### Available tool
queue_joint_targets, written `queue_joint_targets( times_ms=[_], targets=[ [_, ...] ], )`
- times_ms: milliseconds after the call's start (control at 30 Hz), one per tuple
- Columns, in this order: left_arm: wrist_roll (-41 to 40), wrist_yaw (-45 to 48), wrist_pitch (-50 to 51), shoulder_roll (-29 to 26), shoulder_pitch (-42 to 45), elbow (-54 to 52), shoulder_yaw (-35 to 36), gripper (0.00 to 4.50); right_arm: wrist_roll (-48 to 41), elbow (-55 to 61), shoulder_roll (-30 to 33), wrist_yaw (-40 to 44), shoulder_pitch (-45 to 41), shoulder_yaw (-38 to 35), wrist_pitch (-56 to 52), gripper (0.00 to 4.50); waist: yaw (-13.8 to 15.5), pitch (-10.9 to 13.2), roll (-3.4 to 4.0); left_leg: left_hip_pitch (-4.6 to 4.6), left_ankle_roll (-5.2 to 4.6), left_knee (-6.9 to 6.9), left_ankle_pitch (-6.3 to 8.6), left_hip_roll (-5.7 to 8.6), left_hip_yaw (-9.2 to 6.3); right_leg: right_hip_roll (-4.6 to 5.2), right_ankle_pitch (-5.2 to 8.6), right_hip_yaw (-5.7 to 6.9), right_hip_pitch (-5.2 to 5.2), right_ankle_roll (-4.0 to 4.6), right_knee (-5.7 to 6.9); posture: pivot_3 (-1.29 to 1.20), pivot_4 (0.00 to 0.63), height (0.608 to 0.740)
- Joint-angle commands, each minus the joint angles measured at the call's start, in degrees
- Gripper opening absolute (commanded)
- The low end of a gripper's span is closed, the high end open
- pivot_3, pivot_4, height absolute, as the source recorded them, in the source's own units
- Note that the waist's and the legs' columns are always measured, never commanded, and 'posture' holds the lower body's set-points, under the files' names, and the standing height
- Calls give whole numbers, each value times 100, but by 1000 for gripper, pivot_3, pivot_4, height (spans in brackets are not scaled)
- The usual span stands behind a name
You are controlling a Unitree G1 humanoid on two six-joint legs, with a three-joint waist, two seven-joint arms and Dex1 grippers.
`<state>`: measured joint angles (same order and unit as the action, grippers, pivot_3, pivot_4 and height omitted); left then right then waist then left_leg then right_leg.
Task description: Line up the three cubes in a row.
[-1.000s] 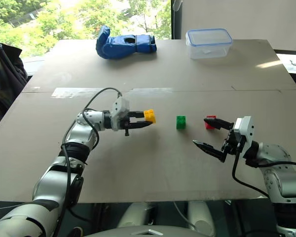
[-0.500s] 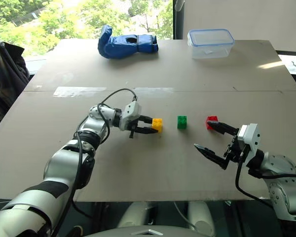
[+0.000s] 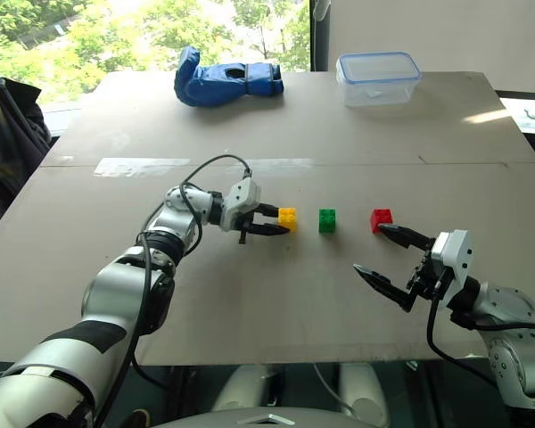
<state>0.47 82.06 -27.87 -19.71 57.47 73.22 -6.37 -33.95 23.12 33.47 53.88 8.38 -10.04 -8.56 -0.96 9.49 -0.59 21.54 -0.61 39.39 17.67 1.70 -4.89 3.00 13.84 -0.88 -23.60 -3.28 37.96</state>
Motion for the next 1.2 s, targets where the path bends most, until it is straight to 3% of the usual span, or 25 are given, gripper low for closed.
queue_joint_targets(
  times_ms=[33,133,167,533,767,1133,1200],
  targets=[
    [107,2,78,-95,0,75,66,2678,-47,249,64,-38,-60,-136,49,4500,-2,0,0,0,0,0,0,0,0,0,0,0,0,0,0,0,150,740],
    [164,-48,42,-89,17,80,77,4208,-53,234,79,-31,-64,-139,55,4500,10,0,0,1,0,0,0,0,-1,0,0,1,0,0,0,0,150,740],
    [180,-54,36,-87,22,81,76,4486,-56,226,83,-25,-65,-143,57,4500,12,0,0,1,0,1,0,0,-1,0,0,0,0,0,0,0,150,740],
    [471,-809,-121,-185,84,129,50,4486,-30,162,91,-4,-123,-116,80,4500,13,-1,0,-1,0,2,0,0,-1,0,0,0,1,0,2,0,150,740],
    [514,-830,-134,-235,55,132,56,4486,-37,114,121,27,-205,-102,58,4500,12,-1,0,-1,1,4,-1,0,-1,0,0,0,1,0,4,0,150,740],
    [-19,467,-251,-703,-410,-342,376,4486,-18,-167,239,290,-63,-240,161,4500,-16,-1,1,-1,2,3,-1,-1,1,-1,0,-1,0,0,3,0,150,740],
    [-469,704,142,-828,-742,-918,652,4486,20,-354,269,369,16,-305,246,4500,-18,-2,2,-1,2,3,-1,-1,0,-1,0,-1,0,0,4,0,150,740]
  ],
)
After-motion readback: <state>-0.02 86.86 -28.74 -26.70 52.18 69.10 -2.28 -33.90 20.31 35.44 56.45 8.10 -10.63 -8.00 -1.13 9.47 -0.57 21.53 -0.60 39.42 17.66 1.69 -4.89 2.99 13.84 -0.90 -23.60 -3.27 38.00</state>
